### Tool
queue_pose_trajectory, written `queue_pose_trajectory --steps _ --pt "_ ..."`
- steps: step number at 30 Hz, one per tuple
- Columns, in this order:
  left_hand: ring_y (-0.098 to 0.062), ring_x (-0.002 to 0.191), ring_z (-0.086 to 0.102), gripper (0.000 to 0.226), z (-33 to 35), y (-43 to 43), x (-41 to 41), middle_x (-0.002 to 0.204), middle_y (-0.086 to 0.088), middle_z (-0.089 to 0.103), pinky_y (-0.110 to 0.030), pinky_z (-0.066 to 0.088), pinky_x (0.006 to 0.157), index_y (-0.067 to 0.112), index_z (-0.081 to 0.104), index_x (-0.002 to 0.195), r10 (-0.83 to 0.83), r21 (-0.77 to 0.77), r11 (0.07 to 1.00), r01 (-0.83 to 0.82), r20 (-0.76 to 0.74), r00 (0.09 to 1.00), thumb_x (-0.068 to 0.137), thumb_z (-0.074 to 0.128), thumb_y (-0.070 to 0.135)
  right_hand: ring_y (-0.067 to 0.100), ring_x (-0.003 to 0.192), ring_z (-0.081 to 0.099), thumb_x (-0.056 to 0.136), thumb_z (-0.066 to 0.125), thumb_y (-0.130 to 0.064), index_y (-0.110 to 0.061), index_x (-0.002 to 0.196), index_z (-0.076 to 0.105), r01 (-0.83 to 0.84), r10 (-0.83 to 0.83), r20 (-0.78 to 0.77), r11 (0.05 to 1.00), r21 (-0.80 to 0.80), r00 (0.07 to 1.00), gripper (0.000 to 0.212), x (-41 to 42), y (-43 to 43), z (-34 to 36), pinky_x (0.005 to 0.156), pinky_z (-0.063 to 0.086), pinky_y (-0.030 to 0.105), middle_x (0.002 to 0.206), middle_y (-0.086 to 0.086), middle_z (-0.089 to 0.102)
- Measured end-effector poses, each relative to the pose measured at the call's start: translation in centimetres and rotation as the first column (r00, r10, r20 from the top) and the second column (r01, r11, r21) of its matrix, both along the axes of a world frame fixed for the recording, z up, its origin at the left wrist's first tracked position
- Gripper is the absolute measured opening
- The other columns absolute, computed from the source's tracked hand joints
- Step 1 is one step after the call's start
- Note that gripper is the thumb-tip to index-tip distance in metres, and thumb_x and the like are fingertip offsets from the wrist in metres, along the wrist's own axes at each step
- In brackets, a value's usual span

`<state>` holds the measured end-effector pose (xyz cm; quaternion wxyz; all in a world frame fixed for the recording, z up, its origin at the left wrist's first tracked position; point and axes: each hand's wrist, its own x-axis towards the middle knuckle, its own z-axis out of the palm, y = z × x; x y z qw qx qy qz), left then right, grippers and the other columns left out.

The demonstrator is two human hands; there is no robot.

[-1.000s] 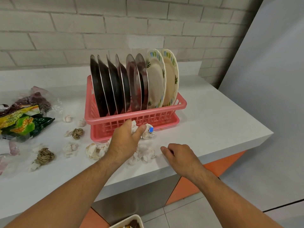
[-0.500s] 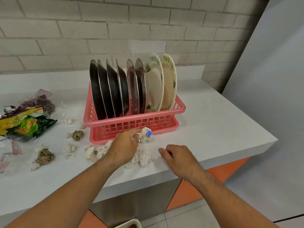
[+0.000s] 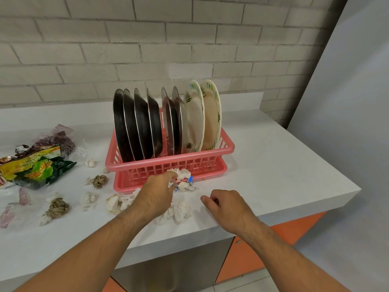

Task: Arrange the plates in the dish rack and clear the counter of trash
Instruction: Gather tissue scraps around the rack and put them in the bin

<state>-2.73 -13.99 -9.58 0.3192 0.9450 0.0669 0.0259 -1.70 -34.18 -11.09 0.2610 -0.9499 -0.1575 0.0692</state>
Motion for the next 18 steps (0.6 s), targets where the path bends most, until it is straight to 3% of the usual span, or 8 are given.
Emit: queue_pose_trajectory --steps 2,5,7,9,11,14,16,18 --pt "-0.015 0.071 0.068 0.016 0.3 -0.3 0.1 0.105 -0.002 0.061 -0.037 0.059 0.063 0.024 0.06 0.107 0.007 -0.023 1.0 -0.007 0.029 1.0 0.098 0.048 0.017 0.01 0.061 0.05 0.098 0.042 -0.05 -0.02 0.071 0.053 -0.003 0.003 0.007 1.0 0.004 1.0 0.042 0.2 -0.2 0.0 0.056 0.038 0.023 0.066 -0.004 0.056" --pt "-0.012 0.08 0.061 0.017 1.0 -1.0 -0.1 0.092 0.005 0.066 -0.02 0.046 0.062 0.023 0.062 0.088 0.004 0.009 1.0 -0.005 0.1 0.995 0.095 0.053 0.036 0.011 0.061 0.05 0.098 0.042 -0.05 -0.019 0.071 0.053 -0.009 0.009 0.006 1.0 0.004 1.0 0.042 0.4 -0.4 0.0 0.056 0.039 0.024 0.066 -0.003 0.056" --pt "-0.01 0.083 0.057 0.02 1.2 -1.3 -0.3 0.091 0.009 0.063 -0.019 0.041 0.063 0.023 0.063 0.083 -0.004 0.009 1.0 0.003 0.096 0.995 0.085 0.067 0.042 0.011 0.062 0.051 0.098 0.042 -0.05 -0.019 0.072 0.054 -0.014 0.014 0.008 1.0 -0.002 1.0 0.042 0.5 -0.5 0.1 0.058 0.041 0.025 0.067 -0.003 0.056" --pt "-0.011 0.082 0.056 0.016 1.3 -1.8 -0.4 0.1 0.007 0.059 -0.022 0.044 0.066 0.024 0.062 0.087 -0.041 0.028 0.999 0.04 0.05 0.998 0.082 0.072 0.035 0.012 0.063 0.053 0.098 0.042 -0.05 -0.019 0.073 0.055 -0.018 0.018 0.011 1.0 -0.007 1.0 0.041 0.6 -0.6 0.2 0.059 0.043 0.025 0.068 -0.003 0.057" --pt "-0.012 0.066 0.061 0.01 1.2 -2.1 -0.4 0.11 0.003 0.06 -0.023 0.05 0.057 0.026 0.066 0.1 -0.054 0.024 0.998 0.054 0.017 0.998 0.09 0.065 0.024 0.011 0.063 0.053 0.098 0.042 -0.049 -0.019 0.072 0.054 -0.03 0.03 0.006 1.0 -0.008 1.0 0.041 0.7 -0.7 0.3 0.058 0.041 0.024 0.067 -0.003 0.057" --pt "-0.013 0.061 0.064 0.025 0.9 -2.3 -0.4 0.105 0.0 0.065 -0.026 0.052 0.051 0.024 0.065 0.115 -0.059 0.008 0.998 0.059 -0.037 0.998 0.096 0.054 0.014 0.012 0.064 0.054 0.099 0.04 -0.048 -0.019 0.072 0.054 -0.059 0.06 0.014 0.998 -0.021 0.998 0.042 0.7 -0.6 0.6 0.059 0.043 0.026 0.068 -0.003 0.058" --pt "-0.013 0.072 0.059 0.017 1.0 -2.6 -0.6 0.092 0.001 0.065 -0.029 0.049 0.061 0.022 0.066 0.102 -0.089 0.075 0.993 0.09 -0.024 0.996 0.098 0.051 0.028 0.014 0.065 0.055 0.099 0.038 -0.048 -0.017 0.074 0.055 -0.078 0.079 0.018 0.996 -0.043 0.997 0.043 0.8 -0.5 0.8 0.062 0.045 0.028 0.069 -0.001 0.058" --pt "-0.009 0.062 0.05 0.036 1.2 -3.0 -1.1 0.071 0.005 0.057 -0.026 0.037 0.056 0.026 0.055 0.072 -0.093 0.172 0.981 0.091 0.004 0.996 0.096 0.042 0.049 0.013 0.063 0.052 0.101 0.034 -0.047 -0.019 0.069 0.05 -0.094 0.095 0.014 0.993 -0.073 0.995 0.045 0.8 -0.4 0.8 0.059 0.042 0.027 0.067 -0.001 0.055"
